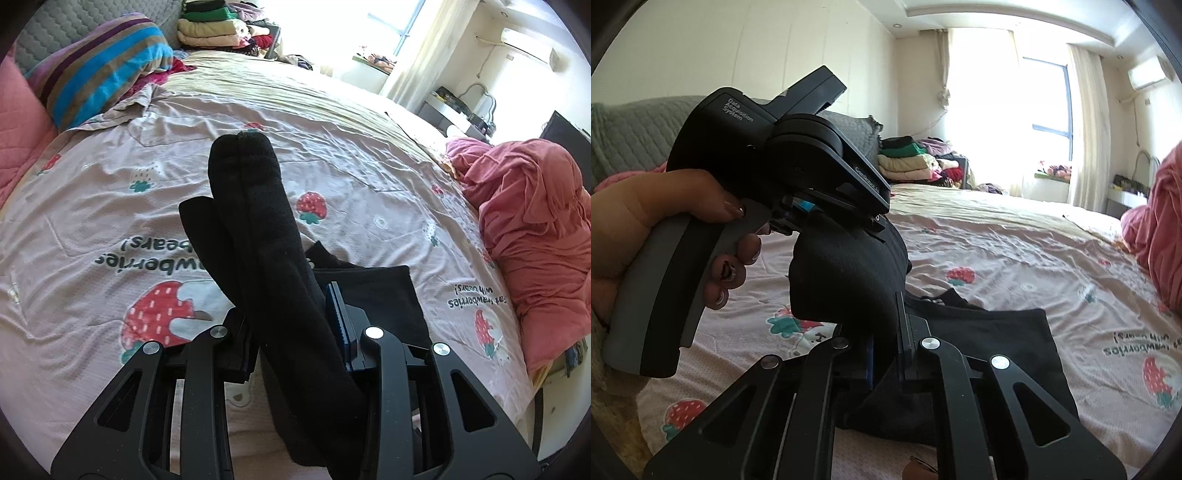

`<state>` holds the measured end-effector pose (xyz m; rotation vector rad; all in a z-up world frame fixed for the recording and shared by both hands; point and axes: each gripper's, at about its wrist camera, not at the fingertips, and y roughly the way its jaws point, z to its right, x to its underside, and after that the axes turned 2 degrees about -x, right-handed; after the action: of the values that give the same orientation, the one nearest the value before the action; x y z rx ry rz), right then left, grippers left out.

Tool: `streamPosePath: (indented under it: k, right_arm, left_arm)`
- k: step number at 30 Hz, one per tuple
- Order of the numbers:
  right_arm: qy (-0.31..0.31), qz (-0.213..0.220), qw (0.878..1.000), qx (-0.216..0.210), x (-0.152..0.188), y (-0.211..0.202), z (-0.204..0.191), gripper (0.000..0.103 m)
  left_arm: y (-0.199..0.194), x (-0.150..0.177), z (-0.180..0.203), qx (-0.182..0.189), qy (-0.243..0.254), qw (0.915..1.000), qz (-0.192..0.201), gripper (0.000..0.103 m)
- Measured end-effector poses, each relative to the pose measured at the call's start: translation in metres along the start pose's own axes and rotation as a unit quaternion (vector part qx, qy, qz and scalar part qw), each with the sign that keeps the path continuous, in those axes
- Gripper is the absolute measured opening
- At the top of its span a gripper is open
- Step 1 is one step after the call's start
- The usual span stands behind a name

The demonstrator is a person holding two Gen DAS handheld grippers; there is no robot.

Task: Fold small clothes
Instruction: 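Lift the held side with both tools and fold it over the sweatshirt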

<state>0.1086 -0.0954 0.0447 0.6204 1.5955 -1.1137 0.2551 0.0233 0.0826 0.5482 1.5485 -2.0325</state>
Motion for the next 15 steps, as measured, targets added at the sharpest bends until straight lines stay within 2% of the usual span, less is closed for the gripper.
streamPosePath:
  k: [15]
  right_arm:
    - [0.064, -0.015, 0.998, 0.011, 0.011, -0.011, 0.042, 0.007]
  left_arm:
    - [0.025, 0.001, 0.052, -0.002, 0.037, 0.9991, -0.021, 0.025]
